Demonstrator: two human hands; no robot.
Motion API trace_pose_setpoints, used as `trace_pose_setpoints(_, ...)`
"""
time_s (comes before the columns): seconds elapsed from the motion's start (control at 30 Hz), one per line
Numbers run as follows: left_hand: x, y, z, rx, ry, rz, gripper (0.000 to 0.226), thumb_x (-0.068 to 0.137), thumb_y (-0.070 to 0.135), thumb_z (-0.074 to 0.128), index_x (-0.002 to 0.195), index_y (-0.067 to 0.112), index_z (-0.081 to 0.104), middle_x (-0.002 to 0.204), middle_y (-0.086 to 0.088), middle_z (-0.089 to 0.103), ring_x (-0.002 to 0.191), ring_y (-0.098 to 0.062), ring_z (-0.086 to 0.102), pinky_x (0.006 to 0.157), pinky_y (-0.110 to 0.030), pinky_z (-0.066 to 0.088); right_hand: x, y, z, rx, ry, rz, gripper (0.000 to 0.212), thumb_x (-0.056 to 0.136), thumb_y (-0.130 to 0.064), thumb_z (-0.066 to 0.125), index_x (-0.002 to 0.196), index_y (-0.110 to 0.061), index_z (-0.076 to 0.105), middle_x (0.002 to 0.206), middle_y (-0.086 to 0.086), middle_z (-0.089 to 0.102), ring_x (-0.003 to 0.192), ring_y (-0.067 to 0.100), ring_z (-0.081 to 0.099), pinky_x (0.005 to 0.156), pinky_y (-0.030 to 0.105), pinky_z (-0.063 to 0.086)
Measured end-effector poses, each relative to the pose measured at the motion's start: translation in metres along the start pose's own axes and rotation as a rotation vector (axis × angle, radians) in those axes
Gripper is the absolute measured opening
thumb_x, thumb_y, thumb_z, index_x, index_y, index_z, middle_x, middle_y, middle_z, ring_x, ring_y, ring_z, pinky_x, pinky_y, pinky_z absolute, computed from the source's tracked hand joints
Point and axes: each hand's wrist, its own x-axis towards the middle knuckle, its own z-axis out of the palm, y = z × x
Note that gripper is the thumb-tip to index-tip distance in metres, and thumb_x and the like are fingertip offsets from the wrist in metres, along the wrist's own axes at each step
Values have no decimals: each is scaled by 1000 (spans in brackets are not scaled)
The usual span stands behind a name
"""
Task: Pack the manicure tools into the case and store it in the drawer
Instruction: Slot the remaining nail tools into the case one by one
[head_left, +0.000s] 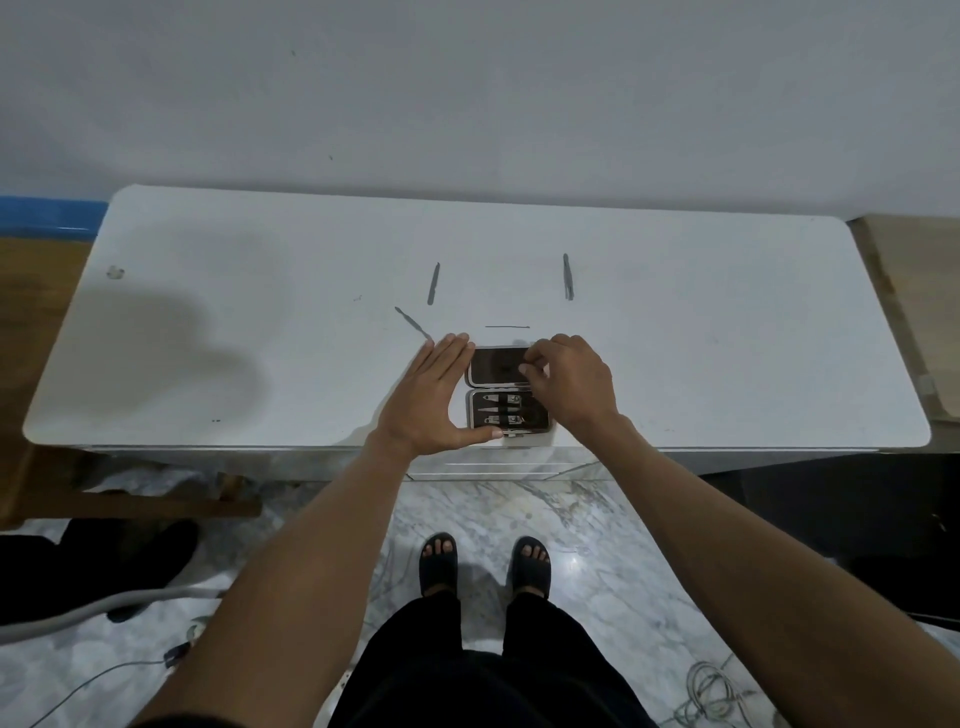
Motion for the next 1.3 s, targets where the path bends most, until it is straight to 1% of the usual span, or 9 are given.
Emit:
trace_pose_setpoints(0.17, 1, 0, -1, 3, -13, -2, 128, 77, 93, 55, 165, 4, 28, 174, -10, 24, 163, -21, 16, 132, -50, 16, 25, 8, -4, 15, 56, 60, 18, 92, -31, 61, 99, -17, 70, 97, 2, 68, 99, 22, 57, 73, 37, 51)
trace_pose_setpoints(0.37, 1, -1, 0, -2, -2, 3, 128, 77, 90, 60, 164, 2, 29, 174, -10, 24, 163, -22, 16, 132, -51, 16, 54, 22, -4, 56, 113, 188, 17, 91, -30, 61, 98, -17, 70, 97, 2, 69, 96, 24, 60, 73, 38, 52)
trace_pose_setpoints(0.43, 1, -1, 1, -7, 5, 1, 127, 77, 87, 66, 164, 2, 30, 173, -10, 25, 163, -22, 17, 132, -51, 17, 61, 24, -2, 67, 90, 193, 16, 90, -29, 62, 97, -17, 71, 95, 2, 69, 96, 24, 60, 74, 38, 53)
trace_pose_setpoints(0.53, 1, -1, 0, -10, 3, 0, 127, 76, 86, 67, 163, 2, 30, 173, -10, 25, 163, -22, 17, 131, -52, 19, 69, 20, 3, 92, 52, 159, 16, 89, -30, 63, 97, -18, 71, 94, 0, 71, 97, 24, 62, 77, 38, 54)
trace_pose_setpoints(0.73, 1, -2, 2, -17, -4, -8, 128, 76, 88, 65, 164, 1, 30, 173, -11, 26, 163, -23, 17, 131, -53, 20, 86, -18, 19, 128, -36, 13, 20, 90, -32, 63, 103, -19, 71, 98, -1, 69, 99, 20, 59, 77, 34, 49)
trace_pose_setpoints(0.93, 5, 0, -3, -21, -98, -45, 131, 77, 92, 58, 166, 4, 21, 175, -11, 20, 164, -19, 9, 133, -49, 12, 110, -54, 36, 160, -102, -61, 21, 89, -28, 65, 106, -17, 71, 99, 2, 70, 99, 21, 60, 79, 37, 52)
trace_pose_setpoints(1.07, 5, -2, -1, -33, -69, -16, 130, 77, 85, 69, 165, 0, 24, 173, -15, 24, 164, -24, 13, 133, -50, 12, 127, -68, 46, 135, -155, -58, 25, 90, -28, 62, 111, -18, 69, 105, 4, 68, 104, 24, 58, 82, 39, 52)
trace_pose_setpoints(1.17, 3, -3, 2, -45, -27, -3, 131, 76, 83, 73, 163, -2, 27, 172, -17, 26, 163, -27, 15, 133, -50, 13, 138, -74, 52, 151, -188, -7, 36, 89, -32, 62, 123, -20, 62, 112, 4, 64, 110, 25, 56, 85, 36, 48)
trace_pose_setpoints(1.3, 2, -3, 4, -97, 22, -3, 130, 72, 79, 80, 162, -1, 32, 170, -18, 31, 162, -30, 20, 132, -51, 17, 151, -80, 57, 134, -189, 28, 49, 85, -41, 64, 130, -24, 55, 109, 4, 62, 106, 25, 57, 81, 37, 50)
